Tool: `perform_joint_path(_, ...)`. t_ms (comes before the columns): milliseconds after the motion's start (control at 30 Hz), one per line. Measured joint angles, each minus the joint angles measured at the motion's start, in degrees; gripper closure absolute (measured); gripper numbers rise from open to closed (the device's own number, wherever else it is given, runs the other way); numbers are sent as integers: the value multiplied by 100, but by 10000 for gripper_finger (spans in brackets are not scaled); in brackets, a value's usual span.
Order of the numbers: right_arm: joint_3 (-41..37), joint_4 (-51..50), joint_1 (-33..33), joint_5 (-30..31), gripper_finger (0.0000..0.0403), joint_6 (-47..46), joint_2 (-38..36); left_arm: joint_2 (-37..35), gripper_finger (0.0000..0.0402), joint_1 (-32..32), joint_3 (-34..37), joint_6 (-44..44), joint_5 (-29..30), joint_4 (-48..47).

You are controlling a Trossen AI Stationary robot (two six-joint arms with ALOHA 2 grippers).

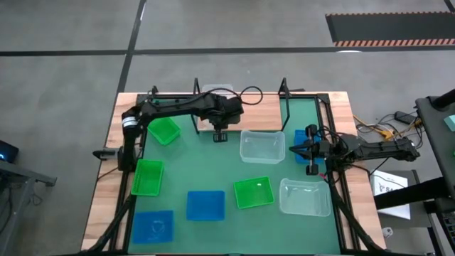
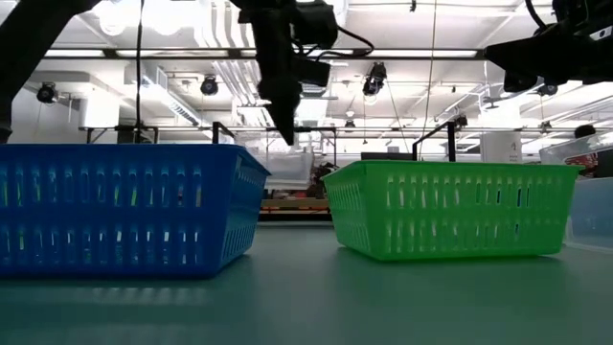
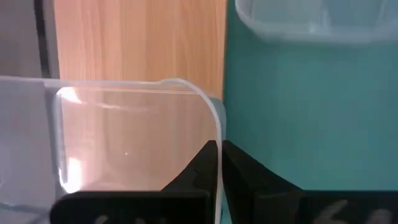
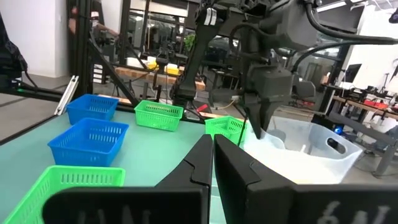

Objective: Stack baskets on shelf by color
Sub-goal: Put the top left transparent bin on the shelf

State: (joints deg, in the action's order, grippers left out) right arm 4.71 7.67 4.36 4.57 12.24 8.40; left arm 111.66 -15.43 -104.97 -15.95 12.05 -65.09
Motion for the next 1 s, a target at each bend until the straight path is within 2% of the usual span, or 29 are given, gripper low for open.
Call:
perform_joint_path(300, 0, -10, 0, 1, 394, 42, 0, 17, 401, -121, 10, -306, -167, -139)
perform_joint_path(1000, 0, -14, 0, -1, 394, 40, 0, 37, 402, -186, 17, -417, -232, -149)
